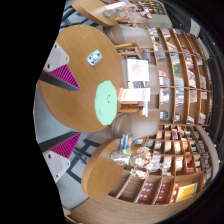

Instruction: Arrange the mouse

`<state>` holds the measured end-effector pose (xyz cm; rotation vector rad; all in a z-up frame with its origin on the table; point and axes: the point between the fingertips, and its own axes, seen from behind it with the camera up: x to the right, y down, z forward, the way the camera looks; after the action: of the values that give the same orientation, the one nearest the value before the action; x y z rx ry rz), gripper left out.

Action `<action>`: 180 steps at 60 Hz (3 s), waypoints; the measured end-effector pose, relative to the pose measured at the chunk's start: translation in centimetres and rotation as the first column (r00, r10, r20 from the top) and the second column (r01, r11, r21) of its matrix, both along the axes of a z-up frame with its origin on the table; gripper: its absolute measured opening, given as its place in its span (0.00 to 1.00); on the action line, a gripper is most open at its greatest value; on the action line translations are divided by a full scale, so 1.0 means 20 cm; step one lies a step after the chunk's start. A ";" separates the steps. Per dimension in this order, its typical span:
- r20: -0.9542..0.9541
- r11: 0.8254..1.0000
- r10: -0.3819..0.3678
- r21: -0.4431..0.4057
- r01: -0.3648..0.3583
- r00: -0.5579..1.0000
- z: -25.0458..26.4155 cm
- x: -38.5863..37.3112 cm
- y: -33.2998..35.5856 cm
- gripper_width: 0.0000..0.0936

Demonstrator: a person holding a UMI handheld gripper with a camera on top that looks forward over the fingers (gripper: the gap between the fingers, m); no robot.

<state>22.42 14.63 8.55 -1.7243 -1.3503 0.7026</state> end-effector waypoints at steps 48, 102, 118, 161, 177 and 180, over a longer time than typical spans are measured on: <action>0.039 0.952 0.306 -0.004 -0.306 0.951 -0.38 -0.71 -1.05 0.91; 0.105 0.975 0.217 -0.078 -0.209 0.971 -0.51 -1.22 -0.97 0.65; 0.045 0.984 0.175 -0.036 -0.173 0.984 -0.22 -1.27 -0.79 0.46; 0.091 0.997 0.056 -0.060 -0.050 0.994 -0.48 -1.51 0.18 0.60; 0.031 1.000 0.021 -0.015 -0.020 0.999 -0.11 -1.18 0.11 0.91; 0.019 1.000 0.016 -0.002 -0.016 1.000 -0.02 -1.03 0.06 0.91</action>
<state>1.74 15.89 8.21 -1.7279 -1.3777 0.6984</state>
